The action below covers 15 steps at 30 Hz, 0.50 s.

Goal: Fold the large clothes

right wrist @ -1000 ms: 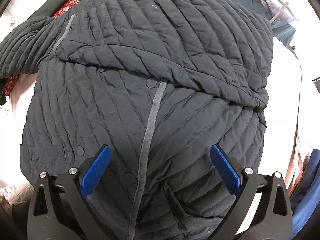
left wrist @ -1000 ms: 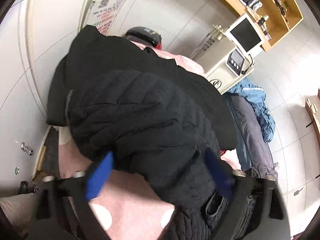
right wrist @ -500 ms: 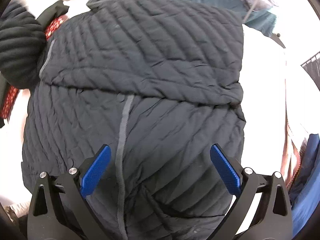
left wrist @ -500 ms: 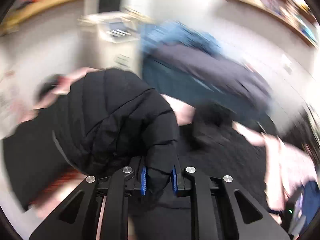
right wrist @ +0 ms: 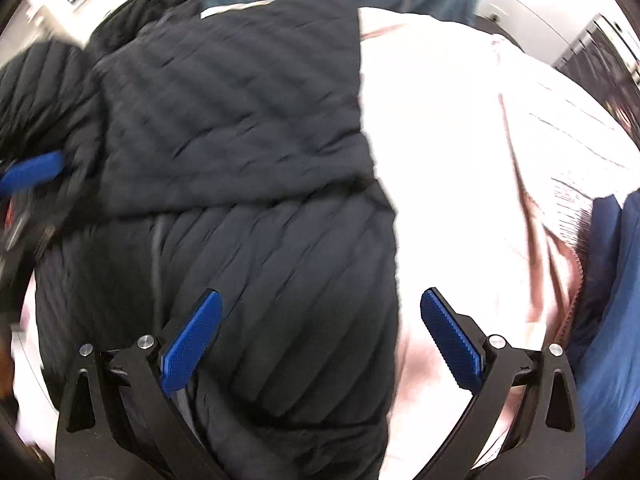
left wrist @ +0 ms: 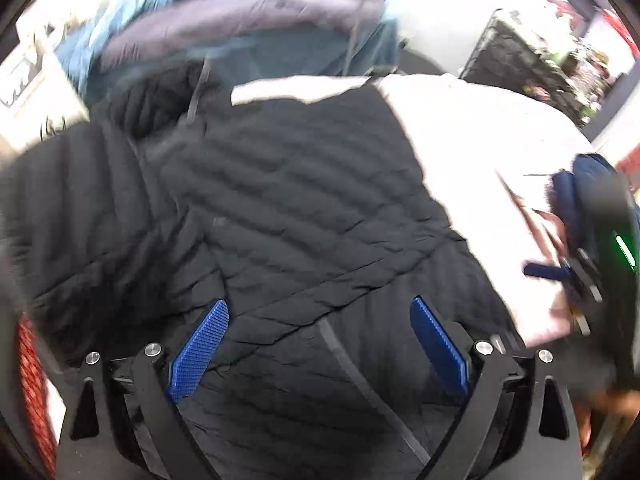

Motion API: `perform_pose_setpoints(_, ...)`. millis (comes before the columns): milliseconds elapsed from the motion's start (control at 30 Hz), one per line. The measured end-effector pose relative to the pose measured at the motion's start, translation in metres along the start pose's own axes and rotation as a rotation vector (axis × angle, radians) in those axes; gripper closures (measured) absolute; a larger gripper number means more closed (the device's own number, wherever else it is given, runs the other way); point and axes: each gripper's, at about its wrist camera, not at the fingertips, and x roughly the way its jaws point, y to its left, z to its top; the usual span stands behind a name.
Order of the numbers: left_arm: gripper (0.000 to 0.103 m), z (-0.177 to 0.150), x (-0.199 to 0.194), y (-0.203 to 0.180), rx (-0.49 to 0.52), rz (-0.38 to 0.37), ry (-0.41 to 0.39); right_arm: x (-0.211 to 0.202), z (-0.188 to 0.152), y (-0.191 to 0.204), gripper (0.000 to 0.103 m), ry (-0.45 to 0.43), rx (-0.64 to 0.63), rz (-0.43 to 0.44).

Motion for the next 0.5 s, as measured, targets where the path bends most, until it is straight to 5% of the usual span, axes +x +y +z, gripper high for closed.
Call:
perform_pose_setpoints(133, 0.01, -0.019, -0.029, 0.019, -0.086, -0.013, -0.073, -0.024, 0.028, 0.008, 0.005, -0.096, -0.034, -0.007)
perform_pose_setpoints(267, 0.01, -0.055, -0.05, 0.064, -0.223, -0.021, -0.084, -0.068, 0.056, 0.06, 0.005, -0.209, -0.155, 0.124)
perform_pose_setpoints(400, 0.01, -0.099, -0.056, 0.099, -0.303, 0.092, -0.023, -0.101, 0.065, 0.144, 0.005, -0.275, -0.384, 0.252)
perform_pose_setpoints(500, 0.01, -0.129, -0.055, 0.131, -0.451, 0.117, 0.021, -0.109, 0.07, 0.188, 0.005, -0.291, -0.434, 0.305)
